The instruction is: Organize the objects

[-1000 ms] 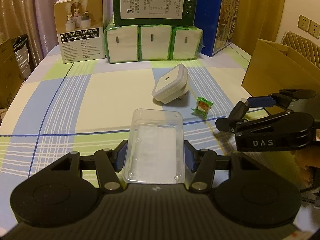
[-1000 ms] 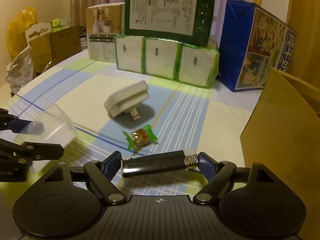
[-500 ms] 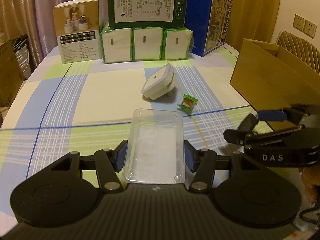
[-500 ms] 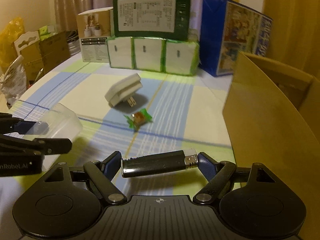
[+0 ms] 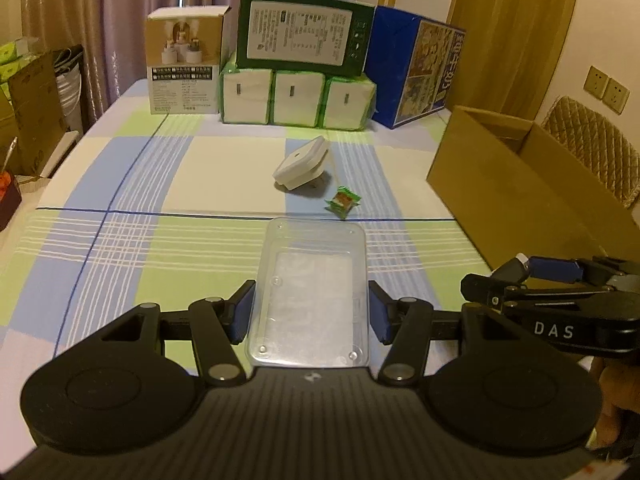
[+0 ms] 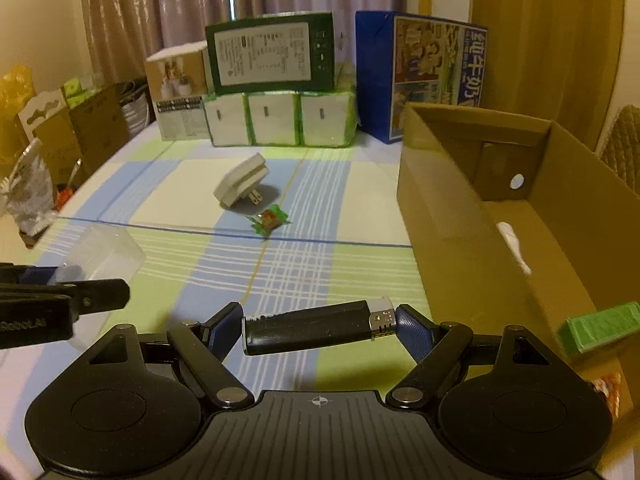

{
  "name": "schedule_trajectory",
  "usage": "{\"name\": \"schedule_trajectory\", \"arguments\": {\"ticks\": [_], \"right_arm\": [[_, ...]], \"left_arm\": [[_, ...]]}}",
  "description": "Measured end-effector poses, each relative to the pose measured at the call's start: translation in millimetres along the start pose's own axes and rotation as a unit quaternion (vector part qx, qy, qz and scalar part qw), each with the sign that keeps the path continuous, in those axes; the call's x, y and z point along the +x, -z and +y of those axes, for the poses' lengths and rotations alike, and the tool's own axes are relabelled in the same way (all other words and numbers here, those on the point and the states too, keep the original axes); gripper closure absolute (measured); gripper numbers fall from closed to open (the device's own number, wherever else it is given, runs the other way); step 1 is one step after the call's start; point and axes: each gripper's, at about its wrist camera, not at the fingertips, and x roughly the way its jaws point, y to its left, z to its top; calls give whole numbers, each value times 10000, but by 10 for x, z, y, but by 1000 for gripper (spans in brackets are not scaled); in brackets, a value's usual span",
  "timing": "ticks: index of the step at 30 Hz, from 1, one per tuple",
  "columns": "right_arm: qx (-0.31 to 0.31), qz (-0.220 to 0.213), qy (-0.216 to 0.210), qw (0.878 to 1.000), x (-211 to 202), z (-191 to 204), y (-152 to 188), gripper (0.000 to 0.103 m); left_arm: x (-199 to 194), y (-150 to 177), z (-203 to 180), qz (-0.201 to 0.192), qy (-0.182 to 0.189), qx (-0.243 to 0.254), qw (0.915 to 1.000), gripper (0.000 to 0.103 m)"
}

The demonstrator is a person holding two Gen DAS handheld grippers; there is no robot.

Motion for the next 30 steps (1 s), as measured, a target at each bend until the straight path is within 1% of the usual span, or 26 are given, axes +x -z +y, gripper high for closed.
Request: {"name": "schedule_trajectory", "arguments": {"ticks": [11, 17, 22, 30], "right_arm": [[95, -285, 6, 9995, -715, -5, 56, 24], [76, -392, 68, 9992, -989, -46, 143, 24], [21, -512, 157, 9986, -1183, -97, 175, 24], [77, -632, 279, 9976, -1383, -225, 207, 24]], "left_arm": [[-590, 61, -272, -151, -65, 8, 9999, 51], [-821, 132, -406, -184, -130, 84, 9997, 51], [-932, 183, -504, -186, -118, 135, 9997, 51], [-1032, 187, -671, -216, -30, 256, 9994, 51]]}}
